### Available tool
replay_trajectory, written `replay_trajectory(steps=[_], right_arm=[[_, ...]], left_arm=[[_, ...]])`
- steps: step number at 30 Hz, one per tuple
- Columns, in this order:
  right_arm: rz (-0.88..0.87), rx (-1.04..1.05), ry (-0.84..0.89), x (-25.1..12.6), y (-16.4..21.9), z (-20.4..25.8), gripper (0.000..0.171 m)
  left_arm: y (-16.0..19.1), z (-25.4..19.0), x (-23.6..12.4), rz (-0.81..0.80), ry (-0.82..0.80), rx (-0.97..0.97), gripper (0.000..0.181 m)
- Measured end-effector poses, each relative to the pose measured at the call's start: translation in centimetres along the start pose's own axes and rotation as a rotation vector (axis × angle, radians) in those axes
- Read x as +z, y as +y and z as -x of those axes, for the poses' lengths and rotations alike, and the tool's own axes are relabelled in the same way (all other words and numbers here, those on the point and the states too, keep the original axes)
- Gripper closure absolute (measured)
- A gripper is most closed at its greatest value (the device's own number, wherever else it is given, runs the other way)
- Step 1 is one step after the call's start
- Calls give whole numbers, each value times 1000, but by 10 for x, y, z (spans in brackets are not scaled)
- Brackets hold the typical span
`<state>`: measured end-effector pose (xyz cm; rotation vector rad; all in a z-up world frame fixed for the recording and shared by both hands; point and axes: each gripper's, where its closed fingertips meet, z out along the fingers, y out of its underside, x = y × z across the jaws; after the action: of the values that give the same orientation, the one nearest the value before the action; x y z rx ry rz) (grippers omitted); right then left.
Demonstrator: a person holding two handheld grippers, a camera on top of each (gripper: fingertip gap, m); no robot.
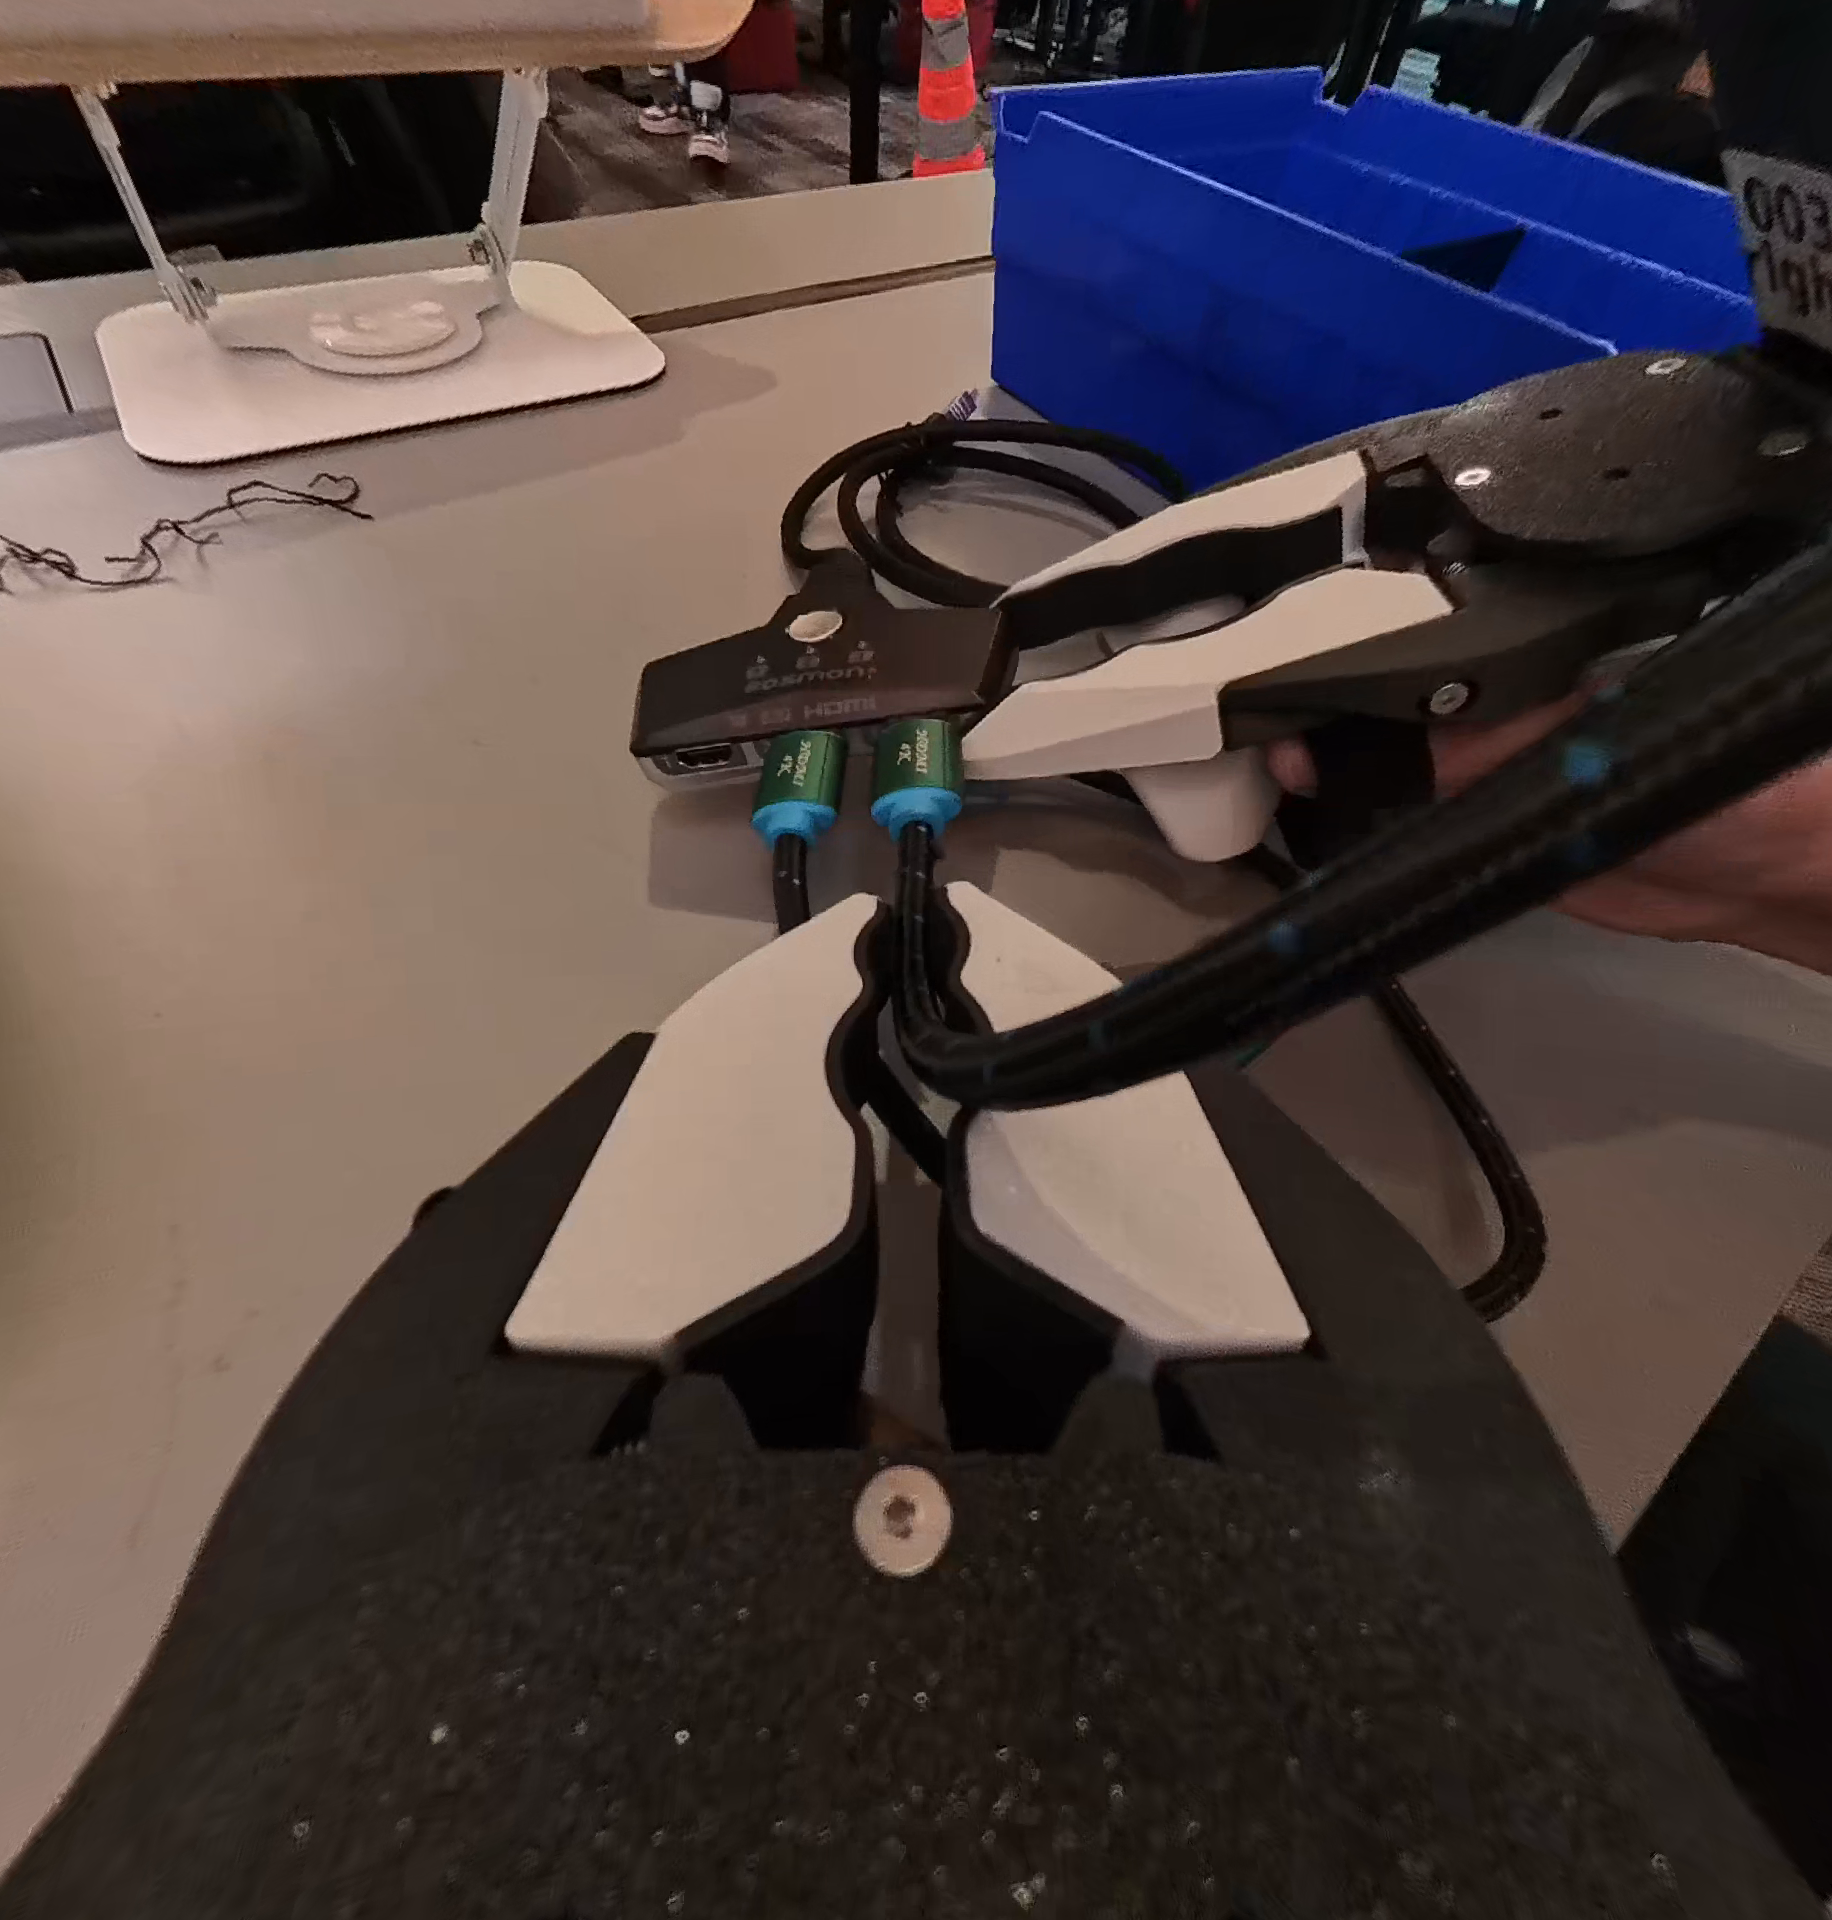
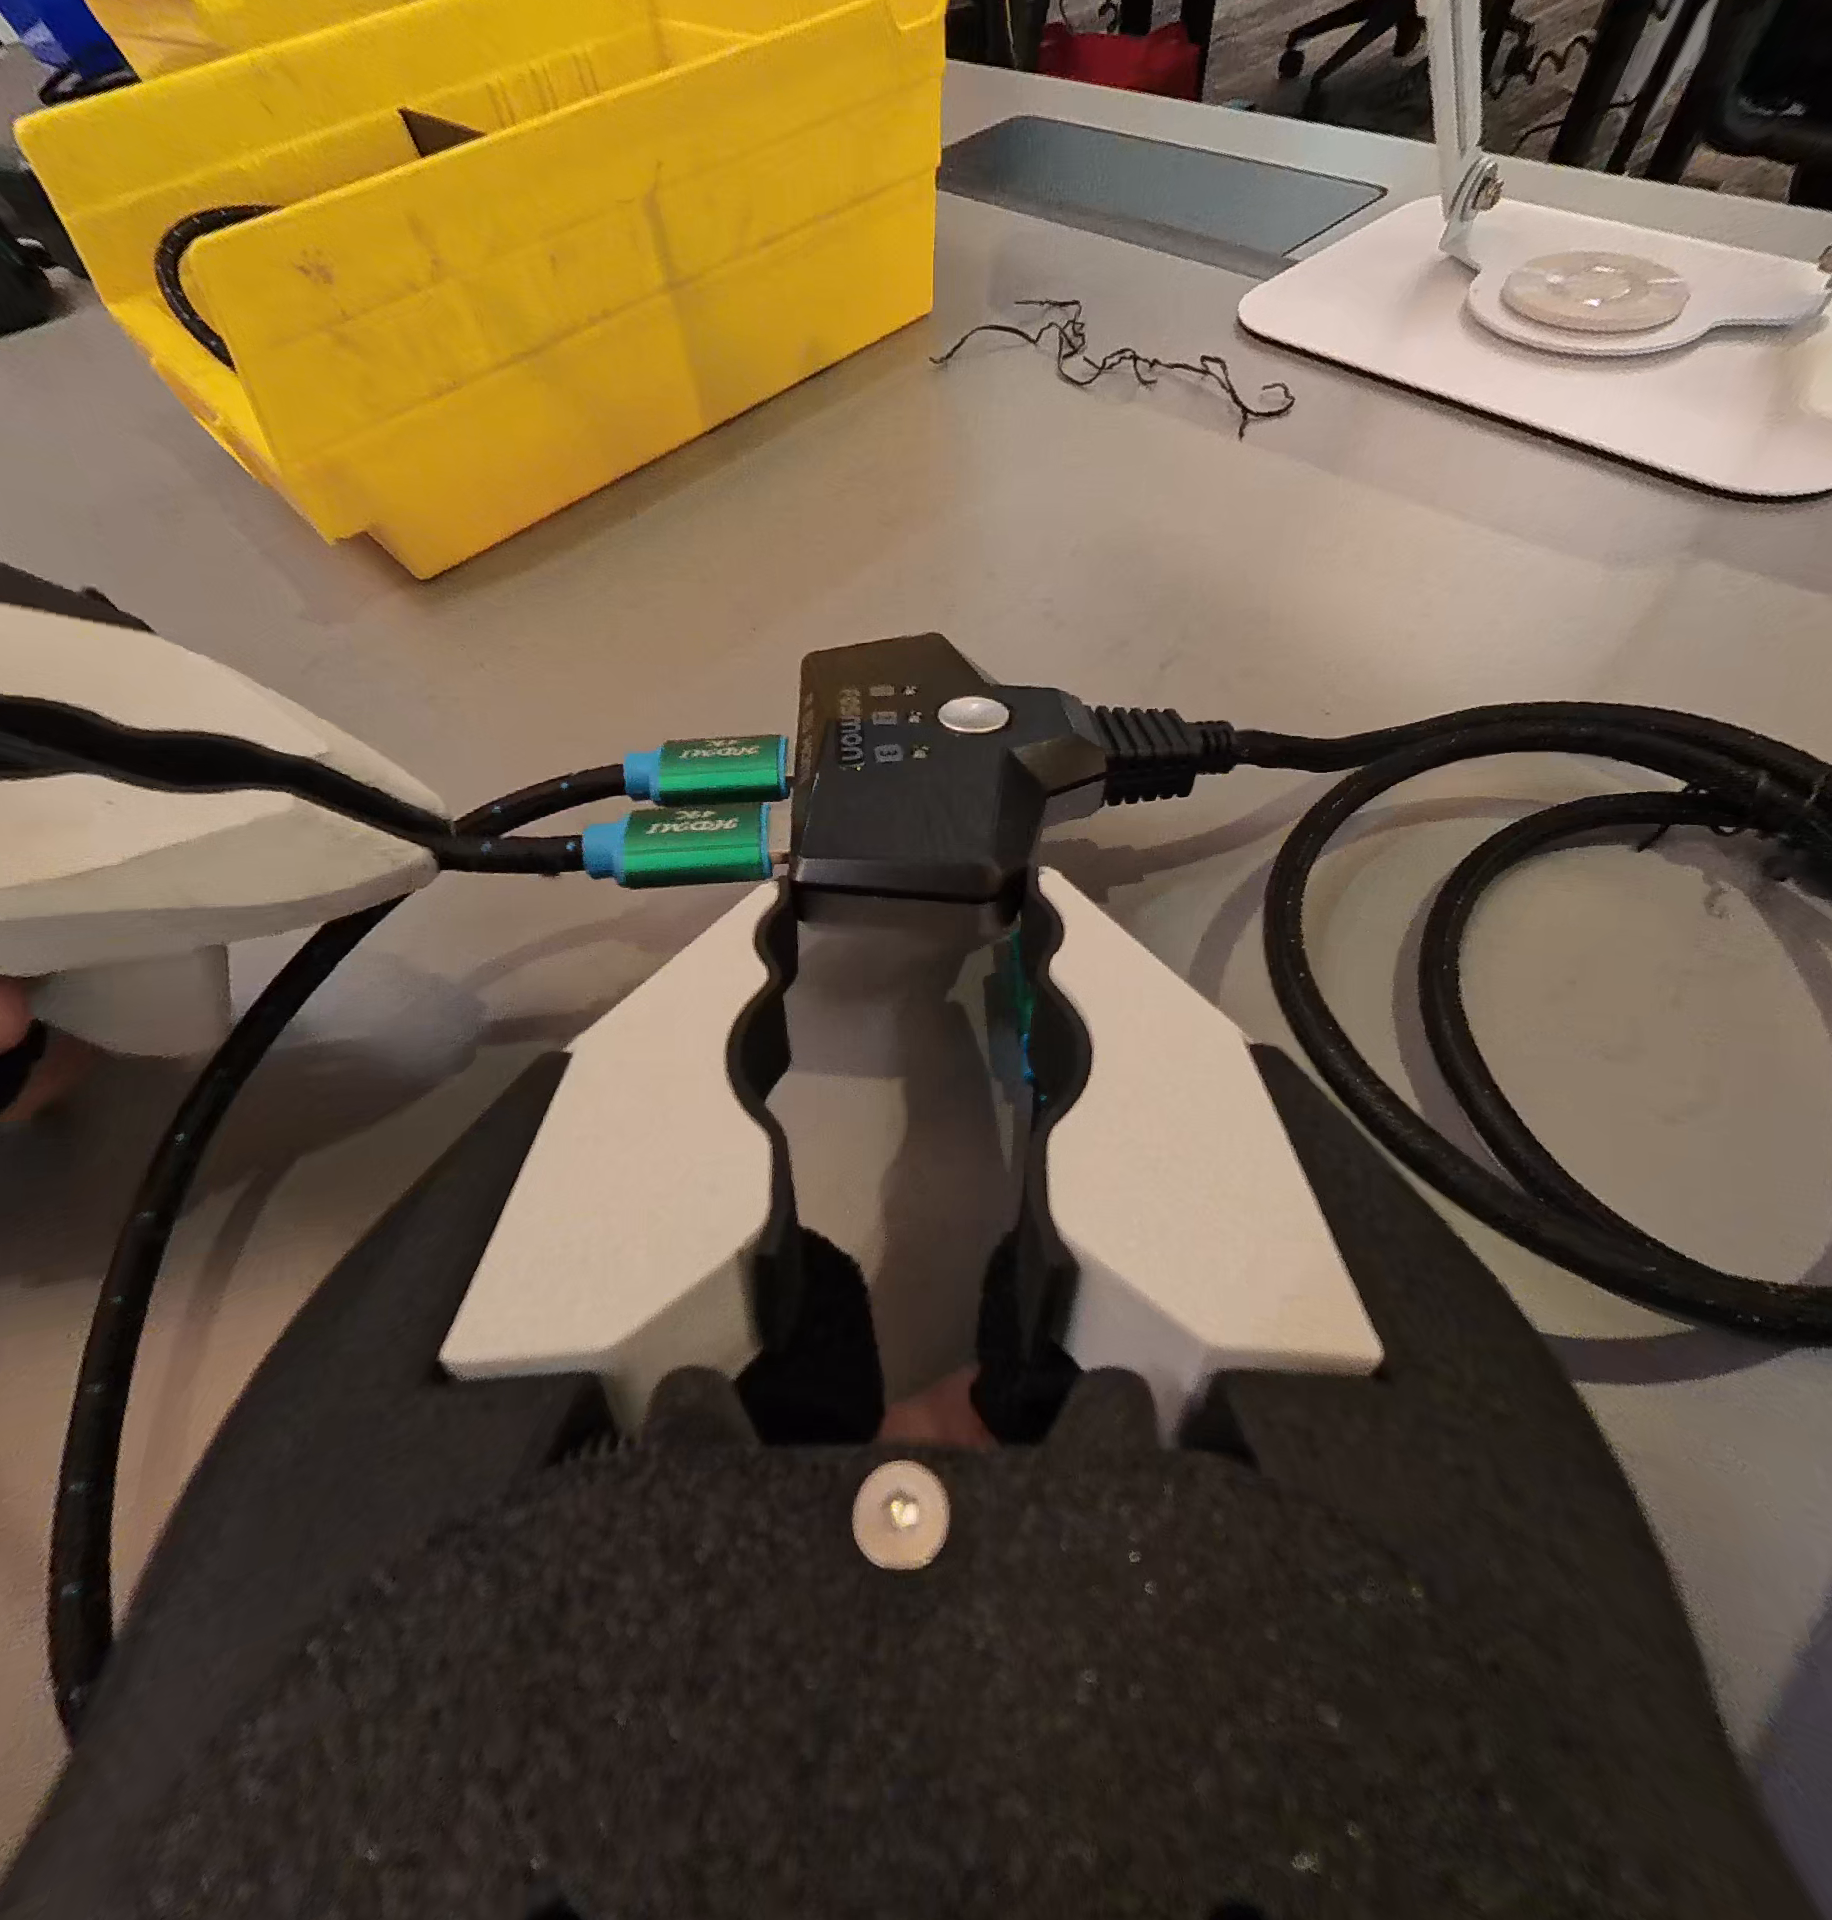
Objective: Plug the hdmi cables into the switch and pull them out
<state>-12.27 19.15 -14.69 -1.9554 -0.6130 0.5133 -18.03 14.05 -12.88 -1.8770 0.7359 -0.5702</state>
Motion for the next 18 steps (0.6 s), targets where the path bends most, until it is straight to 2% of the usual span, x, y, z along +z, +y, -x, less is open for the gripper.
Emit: replay_trajectory(steps=[1, 4, 14, 18], right_arm=[[3, -14, 1, 0, 0, 0, 129], [-10, -81, 13, -3, -4, 2, 129], [11, -81, 24, -1, -3, -3, 129], [3, -78, 24, 1, -10, -3, 129]], left_arm=[[-1, 0, 0, 0, 3, 2, 175], [-2, 1, 0, 1, 22, -9, 176], [-1, 2, 6, 8, 53, 20, 175], [-11, -4, -24, -56, 160, -92, 154]])
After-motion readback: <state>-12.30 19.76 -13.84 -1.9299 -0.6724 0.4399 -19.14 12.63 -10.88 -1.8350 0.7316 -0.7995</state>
